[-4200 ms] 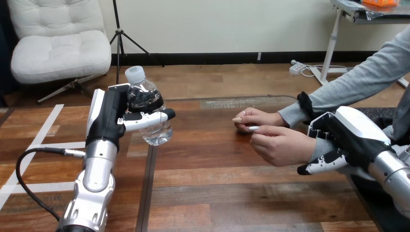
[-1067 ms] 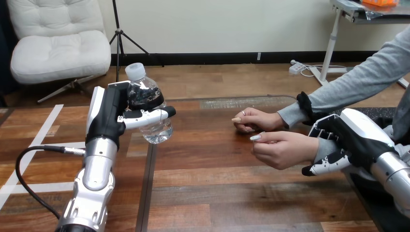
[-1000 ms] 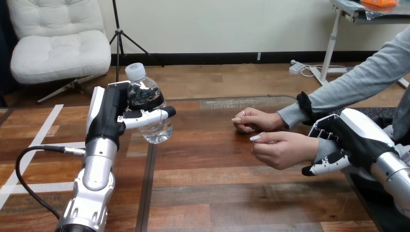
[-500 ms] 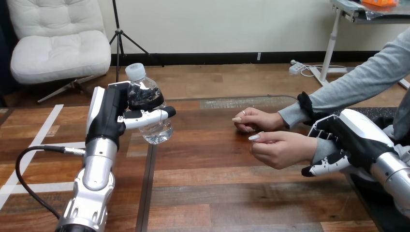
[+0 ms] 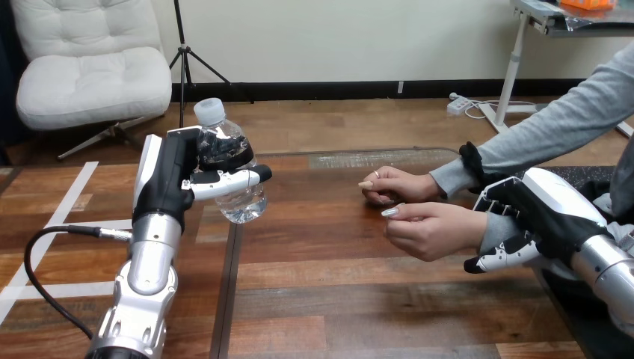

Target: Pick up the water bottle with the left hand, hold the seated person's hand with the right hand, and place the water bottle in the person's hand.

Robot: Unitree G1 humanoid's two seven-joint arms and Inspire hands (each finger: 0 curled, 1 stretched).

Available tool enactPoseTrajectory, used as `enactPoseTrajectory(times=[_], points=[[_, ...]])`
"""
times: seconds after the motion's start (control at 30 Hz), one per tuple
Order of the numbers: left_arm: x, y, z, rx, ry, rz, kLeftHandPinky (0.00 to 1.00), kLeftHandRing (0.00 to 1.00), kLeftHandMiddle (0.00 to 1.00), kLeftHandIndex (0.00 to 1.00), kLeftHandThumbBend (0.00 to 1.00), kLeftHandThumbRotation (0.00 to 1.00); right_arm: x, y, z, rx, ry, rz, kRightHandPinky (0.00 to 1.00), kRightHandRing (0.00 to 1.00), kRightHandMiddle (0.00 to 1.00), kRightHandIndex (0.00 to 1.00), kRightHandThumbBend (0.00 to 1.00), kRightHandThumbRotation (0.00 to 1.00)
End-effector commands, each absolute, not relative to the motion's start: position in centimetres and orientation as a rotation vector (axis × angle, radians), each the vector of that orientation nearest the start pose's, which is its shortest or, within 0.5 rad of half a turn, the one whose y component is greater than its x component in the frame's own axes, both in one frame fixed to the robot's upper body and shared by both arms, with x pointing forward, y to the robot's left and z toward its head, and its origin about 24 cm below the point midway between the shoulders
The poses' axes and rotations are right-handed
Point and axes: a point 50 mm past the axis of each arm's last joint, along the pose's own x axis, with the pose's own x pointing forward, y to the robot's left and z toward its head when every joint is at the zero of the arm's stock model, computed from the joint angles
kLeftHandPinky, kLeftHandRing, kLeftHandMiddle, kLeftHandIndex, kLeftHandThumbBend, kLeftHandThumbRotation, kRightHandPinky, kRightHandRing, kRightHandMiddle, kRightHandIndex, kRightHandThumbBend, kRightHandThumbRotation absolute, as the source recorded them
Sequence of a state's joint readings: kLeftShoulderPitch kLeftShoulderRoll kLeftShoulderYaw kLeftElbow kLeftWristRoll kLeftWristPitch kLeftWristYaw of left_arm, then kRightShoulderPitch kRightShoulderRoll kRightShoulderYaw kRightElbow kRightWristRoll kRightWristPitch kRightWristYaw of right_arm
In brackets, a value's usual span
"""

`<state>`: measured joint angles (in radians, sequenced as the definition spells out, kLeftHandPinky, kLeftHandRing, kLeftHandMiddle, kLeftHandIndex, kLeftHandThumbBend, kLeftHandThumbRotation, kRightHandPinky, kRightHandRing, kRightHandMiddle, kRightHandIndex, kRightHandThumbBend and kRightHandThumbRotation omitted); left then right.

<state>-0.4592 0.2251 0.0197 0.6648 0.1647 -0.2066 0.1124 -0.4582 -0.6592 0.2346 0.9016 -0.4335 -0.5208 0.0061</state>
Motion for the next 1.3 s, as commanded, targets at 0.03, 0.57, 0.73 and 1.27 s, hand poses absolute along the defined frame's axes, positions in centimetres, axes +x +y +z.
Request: enactPoseTrajectory(times=[0.03,0.57,0.73,1.27], points=[[34.39,19.47,7.94,0.378,-0.140,0.095,0.29,0.35,0.39,0.38,0.74,0.00,31.80,-26.76,5.64,-1.077,-0.021,0.264,0.37,0.39,0.44,0.45,0.90,0.00],[34.38,19.44,8.05,0.368,-0.137,0.095,0.26,0.34,0.38,0.38,0.75,0.00,31.82,-26.65,5.74,-1.069,-0.027,0.268,0.36,0.39,0.44,0.45,0.90,0.00],[34.36,19.43,8.09,0.374,-0.141,0.095,0.27,0.35,0.38,0.38,0.74,0.00,31.80,-26.66,5.71,-1.068,-0.030,0.267,0.36,0.38,0.43,0.45,0.90,0.00],[34.36,19.66,7.93,0.384,-0.141,0.098,0.28,0.35,0.39,0.38,0.75,0.00,31.74,-26.64,5.64,-1.069,-0.022,0.271,0.36,0.39,0.44,0.45,0.89,0.00]])
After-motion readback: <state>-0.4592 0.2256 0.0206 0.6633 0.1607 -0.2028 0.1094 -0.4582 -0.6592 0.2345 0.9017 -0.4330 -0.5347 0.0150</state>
